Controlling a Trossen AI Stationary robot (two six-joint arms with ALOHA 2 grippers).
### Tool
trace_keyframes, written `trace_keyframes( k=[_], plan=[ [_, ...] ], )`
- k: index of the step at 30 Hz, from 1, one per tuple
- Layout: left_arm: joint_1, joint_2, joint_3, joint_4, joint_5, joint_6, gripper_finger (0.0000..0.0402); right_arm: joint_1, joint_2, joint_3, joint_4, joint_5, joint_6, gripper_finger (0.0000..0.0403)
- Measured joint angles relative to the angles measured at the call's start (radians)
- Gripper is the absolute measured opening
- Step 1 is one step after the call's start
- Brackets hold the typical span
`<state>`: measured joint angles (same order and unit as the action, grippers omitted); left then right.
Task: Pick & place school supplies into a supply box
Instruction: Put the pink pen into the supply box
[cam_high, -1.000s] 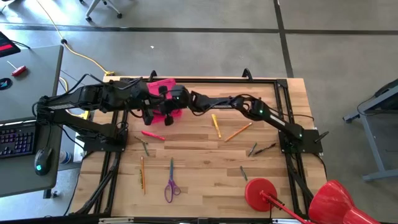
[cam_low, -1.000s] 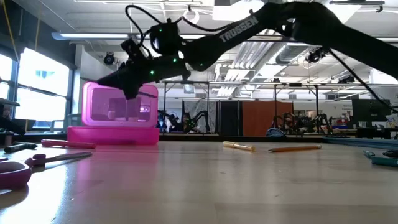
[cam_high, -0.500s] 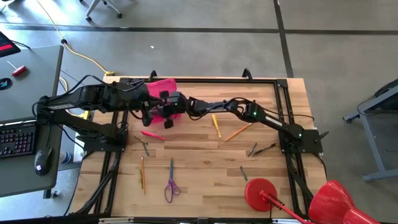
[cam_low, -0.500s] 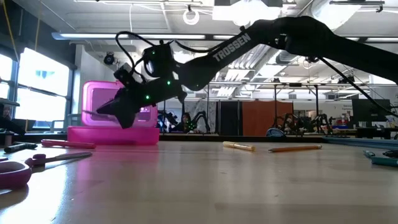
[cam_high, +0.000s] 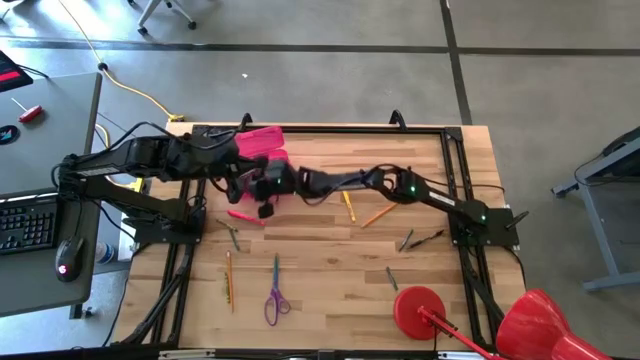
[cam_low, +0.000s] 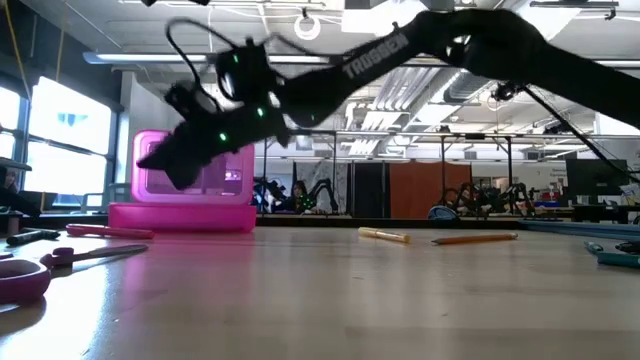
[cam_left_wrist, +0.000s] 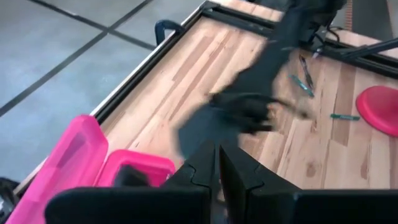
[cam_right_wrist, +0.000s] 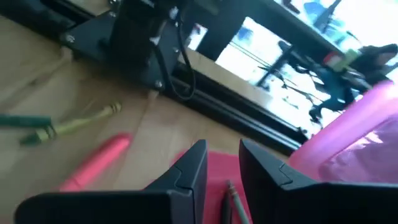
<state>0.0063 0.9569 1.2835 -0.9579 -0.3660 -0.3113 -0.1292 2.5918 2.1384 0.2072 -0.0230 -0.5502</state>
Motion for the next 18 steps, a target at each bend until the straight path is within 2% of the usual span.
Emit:
trace_keyframes(
  k=[3, 6, 8, 10, 12, 18],
  plan=[
    [0.000, 0.000, 0.000, -0.019, -0.024, -0.012, 0.0056, 0.063, -0.022, 0.001, -0.039, 0.190, -0.002, 0.0073],
    [0.000, 0.000, 0.000, -0.021, -0.037, -0.012, 0.0056, 0.112, -0.021, 0.001, -0.048, 0.312, 0.085, 0.0073],
    [0.000, 0.000, 0.000, -0.018, -0.037, -0.012, 0.0056, 0.127, -0.021, 0.001, -0.075, 0.263, 0.189, 0.0073],
    [0.000, 0.000, 0.000, -0.018, -0.037, -0.012, 0.0056, 0.128, -0.021, 0.001, -0.124, 0.125, 0.283, 0.0073],
    [0.000, 0.000, 0.000, -0.018, -0.037, -0.012, 0.0056, 0.122, -0.019, -0.001, -0.138, 0.052, 0.369, 0.0073],
    [0.000, 0.000, 0.000, -0.018, -0.037, -0.016, 0.0056, 0.106, -0.021, -0.012, -0.131, 0.065, 0.550, 0.0073]
  ],
)
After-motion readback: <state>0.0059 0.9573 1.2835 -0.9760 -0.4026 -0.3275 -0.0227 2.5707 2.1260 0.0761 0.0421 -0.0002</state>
